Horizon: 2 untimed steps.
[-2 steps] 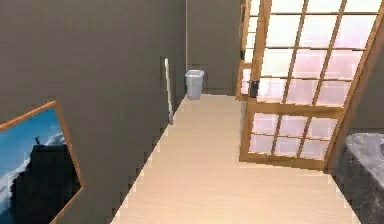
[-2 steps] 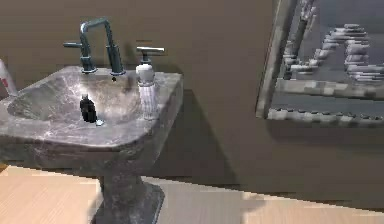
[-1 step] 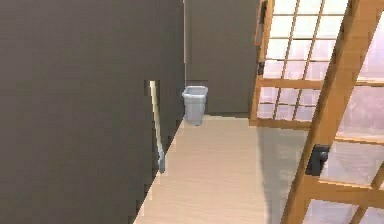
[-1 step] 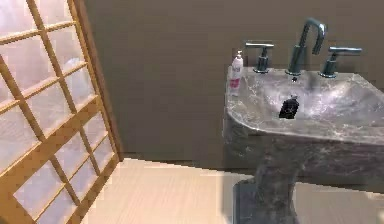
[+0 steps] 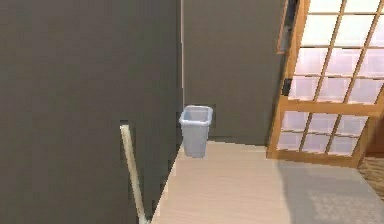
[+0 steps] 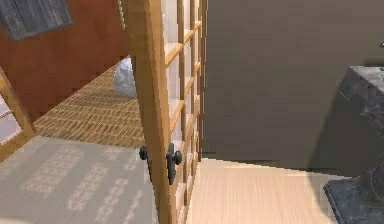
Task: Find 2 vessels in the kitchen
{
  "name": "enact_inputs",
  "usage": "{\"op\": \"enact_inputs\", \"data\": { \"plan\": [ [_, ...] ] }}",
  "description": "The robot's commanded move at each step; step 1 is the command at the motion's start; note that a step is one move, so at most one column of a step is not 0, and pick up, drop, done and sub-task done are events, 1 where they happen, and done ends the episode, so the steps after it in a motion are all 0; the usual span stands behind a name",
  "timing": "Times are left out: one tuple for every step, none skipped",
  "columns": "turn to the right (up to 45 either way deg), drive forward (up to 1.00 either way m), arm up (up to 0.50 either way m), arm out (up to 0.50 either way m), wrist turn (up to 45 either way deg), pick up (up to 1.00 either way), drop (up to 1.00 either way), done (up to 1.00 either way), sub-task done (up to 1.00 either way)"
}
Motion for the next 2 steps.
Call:
{"op": "enact_inputs", "data": {
  "plan": [
    [12.0,0.0,0.0,0.0,0.0,0.0,0.0,0.0,0.0],
    [0.0,0.45,0.0,0.0,0.0,0.0,0.0,0.0,0.0]
  ]
}}
